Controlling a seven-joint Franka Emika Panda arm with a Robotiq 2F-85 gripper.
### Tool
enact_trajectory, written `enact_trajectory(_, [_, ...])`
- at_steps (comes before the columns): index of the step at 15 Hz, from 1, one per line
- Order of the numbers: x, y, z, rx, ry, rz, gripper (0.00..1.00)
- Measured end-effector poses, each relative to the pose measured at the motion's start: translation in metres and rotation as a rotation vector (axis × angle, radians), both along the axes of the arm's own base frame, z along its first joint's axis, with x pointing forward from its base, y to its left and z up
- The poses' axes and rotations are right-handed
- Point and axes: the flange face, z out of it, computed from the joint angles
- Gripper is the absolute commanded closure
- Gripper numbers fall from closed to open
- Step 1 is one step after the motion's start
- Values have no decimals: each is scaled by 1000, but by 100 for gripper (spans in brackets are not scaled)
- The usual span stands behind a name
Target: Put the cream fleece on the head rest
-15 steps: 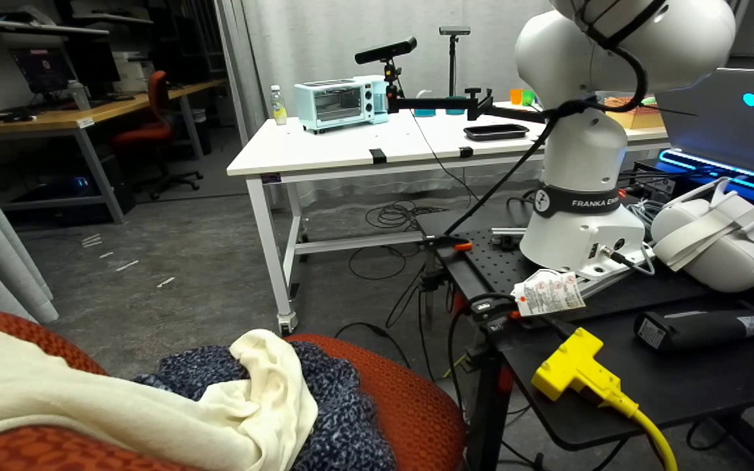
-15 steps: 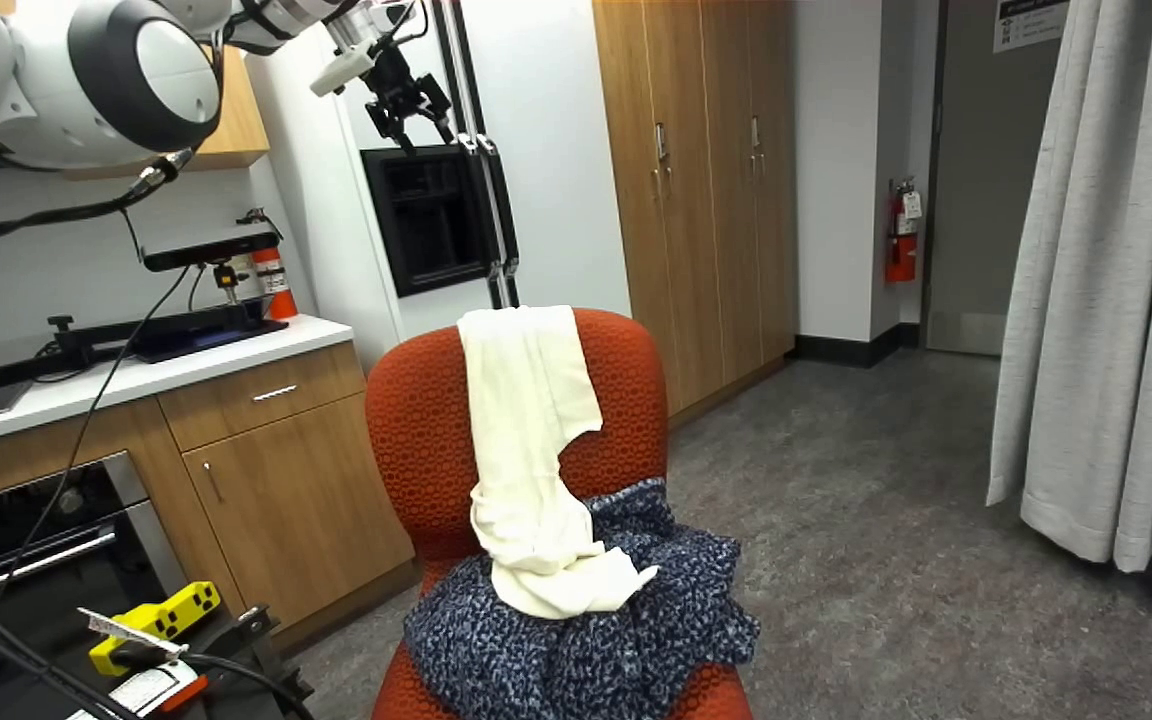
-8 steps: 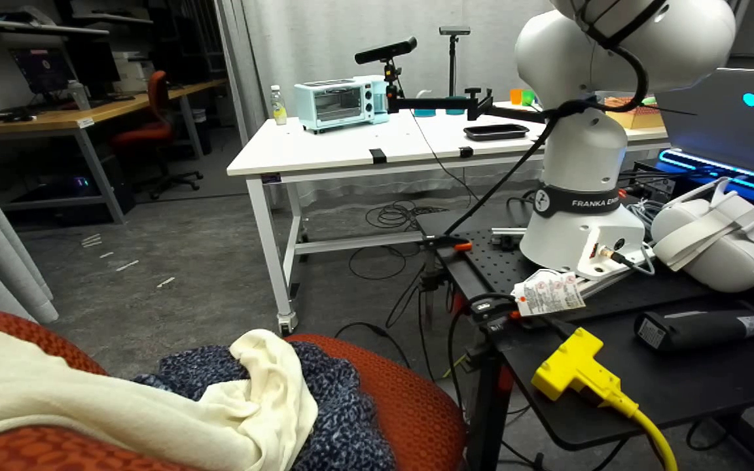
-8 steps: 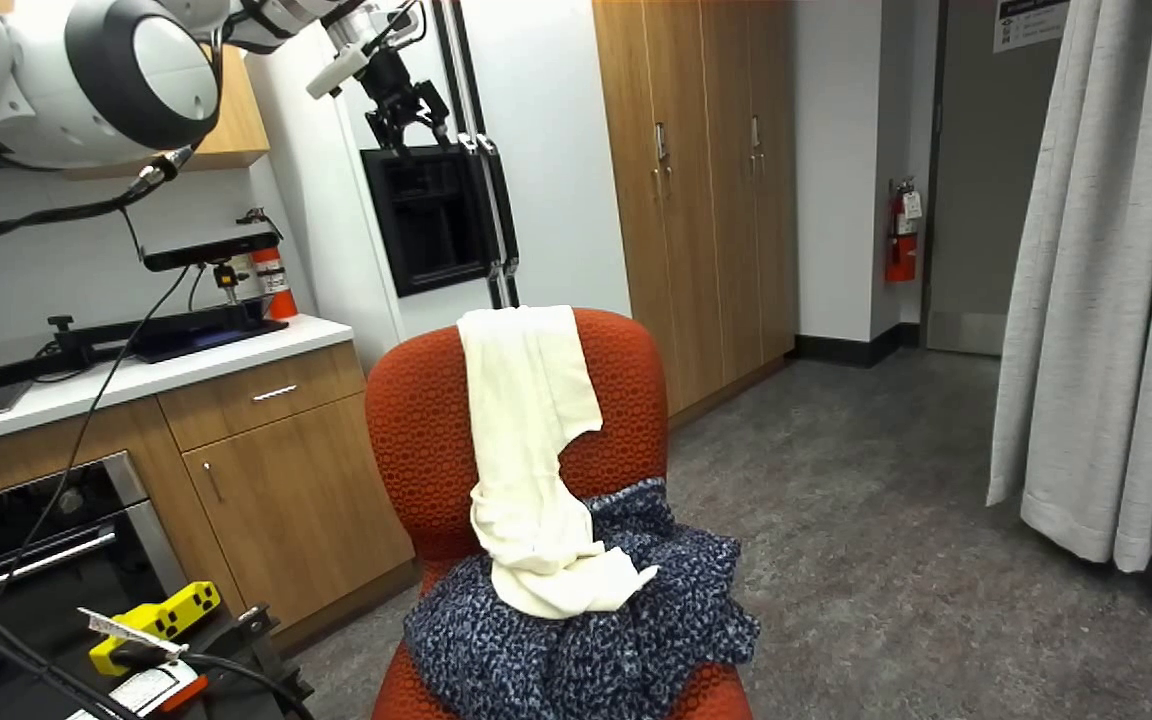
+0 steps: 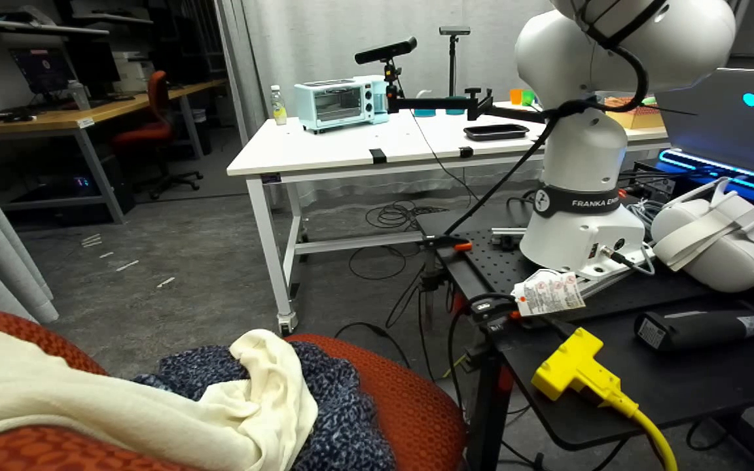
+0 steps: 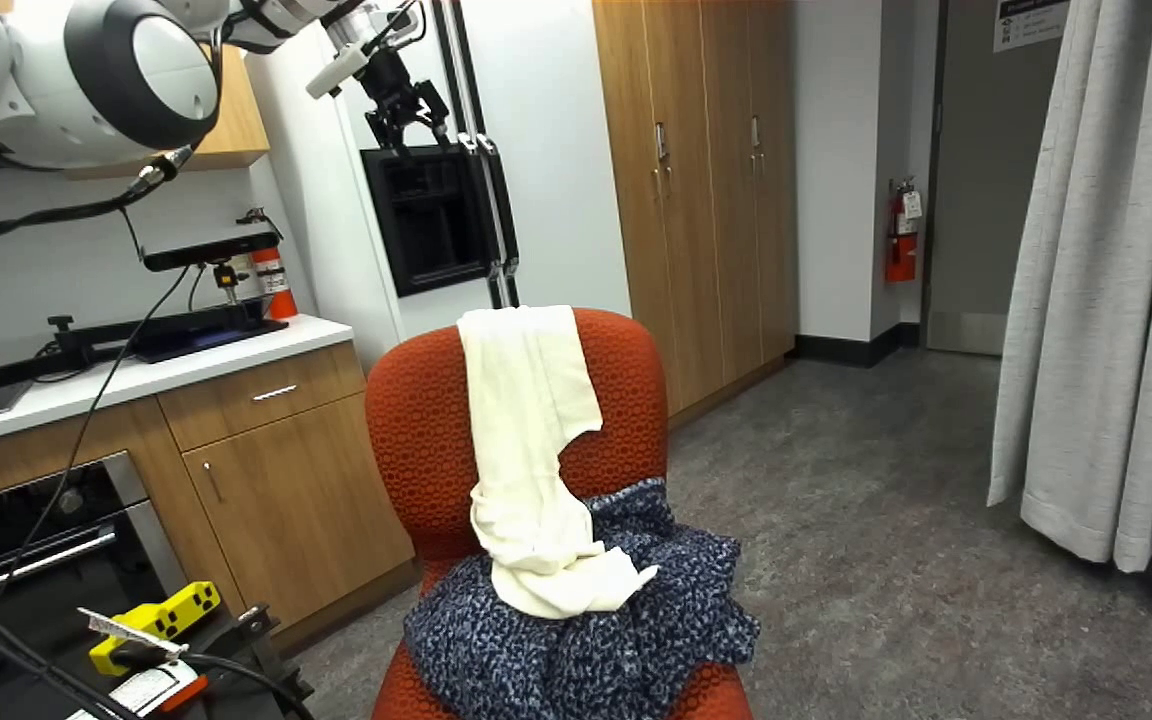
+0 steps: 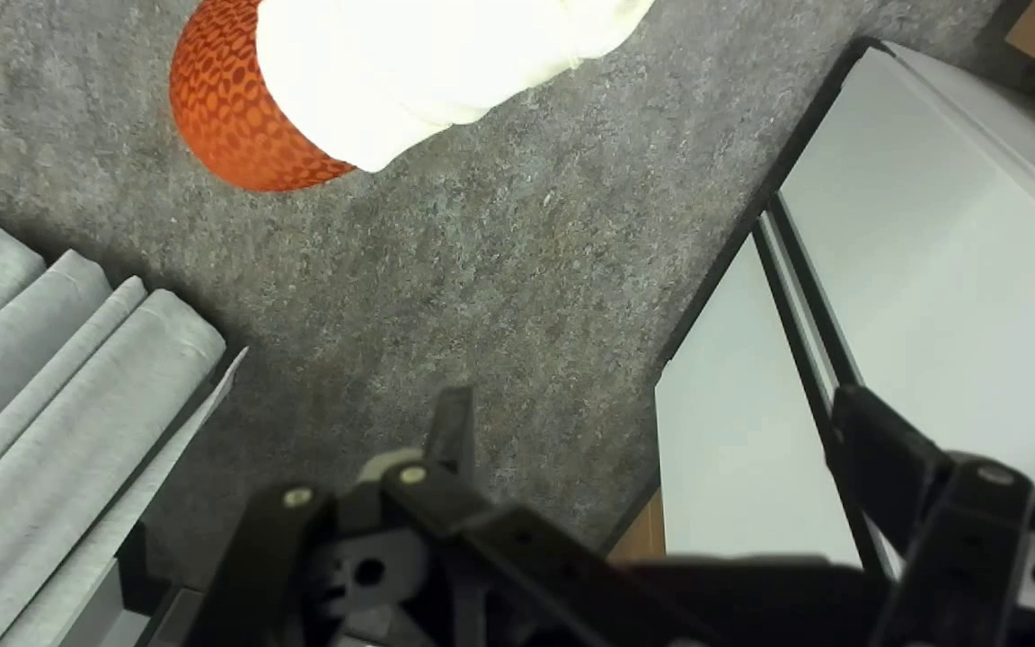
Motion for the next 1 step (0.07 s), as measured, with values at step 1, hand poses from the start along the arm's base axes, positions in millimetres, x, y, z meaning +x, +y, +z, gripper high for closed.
enact_trajectory(1, [0,0,0,0,0,0,0])
